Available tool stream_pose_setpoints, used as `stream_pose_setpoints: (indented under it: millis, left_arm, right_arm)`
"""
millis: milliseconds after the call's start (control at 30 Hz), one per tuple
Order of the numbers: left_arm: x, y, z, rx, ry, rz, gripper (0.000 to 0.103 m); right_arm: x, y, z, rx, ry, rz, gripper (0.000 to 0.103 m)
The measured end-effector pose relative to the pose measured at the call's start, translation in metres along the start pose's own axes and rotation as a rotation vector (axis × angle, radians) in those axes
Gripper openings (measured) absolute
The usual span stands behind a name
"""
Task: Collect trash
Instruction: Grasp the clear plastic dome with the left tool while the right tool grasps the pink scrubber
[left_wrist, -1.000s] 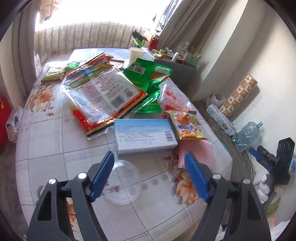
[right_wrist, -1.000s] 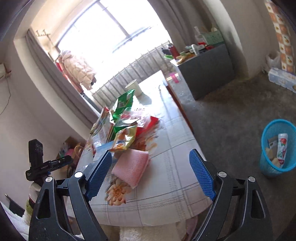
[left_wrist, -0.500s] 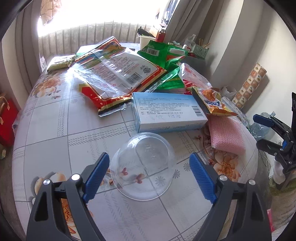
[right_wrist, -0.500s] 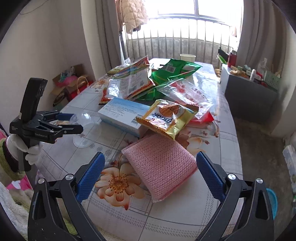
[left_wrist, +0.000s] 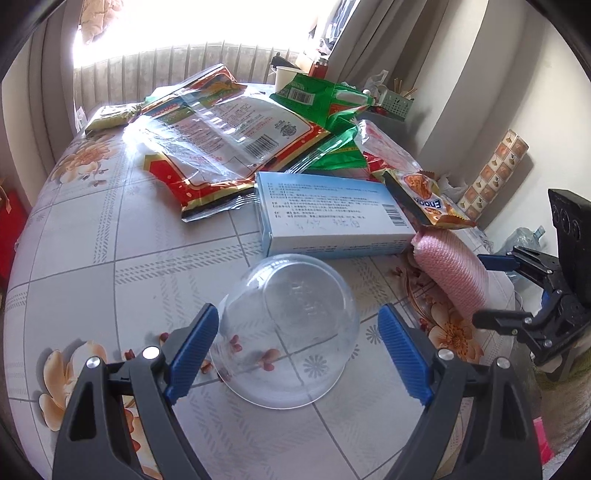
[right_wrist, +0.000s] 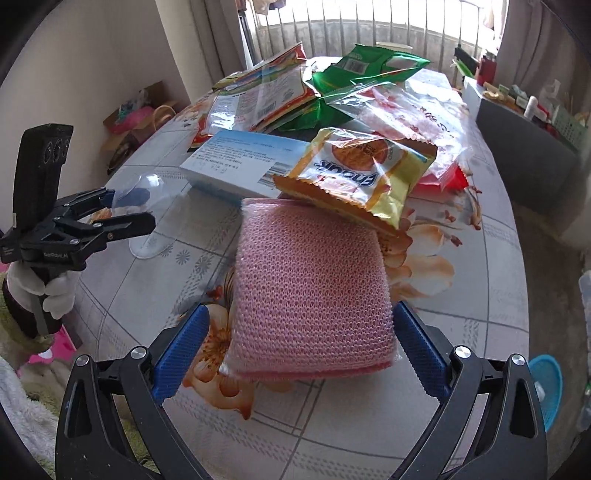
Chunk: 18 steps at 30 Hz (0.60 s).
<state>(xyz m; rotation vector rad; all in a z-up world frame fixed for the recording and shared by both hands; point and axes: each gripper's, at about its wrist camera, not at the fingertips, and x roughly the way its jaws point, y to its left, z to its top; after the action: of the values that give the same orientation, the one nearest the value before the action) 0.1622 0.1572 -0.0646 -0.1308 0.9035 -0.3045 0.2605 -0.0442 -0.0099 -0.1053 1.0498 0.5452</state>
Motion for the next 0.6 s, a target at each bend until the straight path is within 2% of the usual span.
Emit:
stream_pose_setpoints:
  millis: [133, 267, 367, 600]
  left_arm:
    - [0.0, 0.003, 0.0, -0.008, 0.001, 0.006, 0.086]
    - [0.001, 0.004, 0.002, -0.013, -0.005, 0.034, 0.086]
    - [0.003, 0.005, 0.002, -0.024, -0.004, 0.046, 0.086]
    - [0.007, 0.009, 0.0, -0.043, 0.009, 0.069, 0.086]
  right_arm:
    - [-0.013, 0.015, -0.008, -0.002, -0.011, -0.011, 0.095]
    - [-0.019, 0.004, 0.001, 0.108, -0.046, -0.03, 0.095]
    - [-0.014, -0.004, 0.01, 0.16, -0.065, -0.016, 0.095]
    - [0.005, 0.006, 0.024, 0.161, -0.051, -0.045, 0.095]
